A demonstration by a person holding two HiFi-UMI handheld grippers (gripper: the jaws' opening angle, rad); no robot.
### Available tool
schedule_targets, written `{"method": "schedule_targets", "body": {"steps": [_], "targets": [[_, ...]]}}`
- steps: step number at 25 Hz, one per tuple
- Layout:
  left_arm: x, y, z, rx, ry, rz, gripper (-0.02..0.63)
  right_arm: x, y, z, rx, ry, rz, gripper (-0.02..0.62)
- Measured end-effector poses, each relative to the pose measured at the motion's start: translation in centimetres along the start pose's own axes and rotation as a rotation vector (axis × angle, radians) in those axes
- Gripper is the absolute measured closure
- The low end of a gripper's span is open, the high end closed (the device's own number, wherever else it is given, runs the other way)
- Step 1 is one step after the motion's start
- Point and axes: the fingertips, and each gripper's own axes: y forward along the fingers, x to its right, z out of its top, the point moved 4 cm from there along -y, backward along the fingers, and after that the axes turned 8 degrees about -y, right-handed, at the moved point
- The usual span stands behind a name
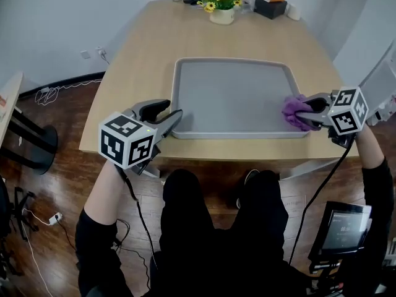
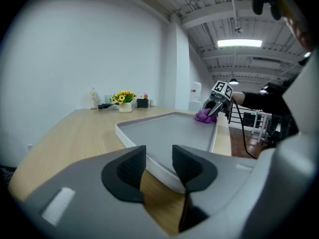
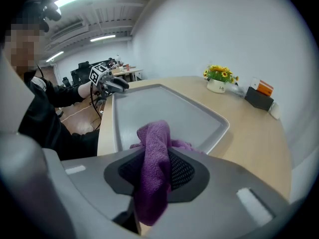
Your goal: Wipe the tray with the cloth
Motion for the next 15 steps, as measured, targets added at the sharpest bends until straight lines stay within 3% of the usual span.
{"method": "schedule_targets", "body": {"steps": [4, 10, 15], "targets": [[0.3, 0.4, 0.1, -0.001, 0.003, -0.016, 0.459, -0.3, 2.5, 2.4, -0.014, -0.077, -0.016, 0.497], [-0.2, -0.1, 0.4, 0.031, -0.034, -0.014, 0.485, -2.8, 10.4, 12.6, 0.038, -0.175, 0.068, 0.497], [-0.2, 0.1, 0.0, 0.001, -0.011, 0.003, 0.491, -7.7, 16.0, 19.9, 0.064, -0.301, 0.125, 0.497]]}}
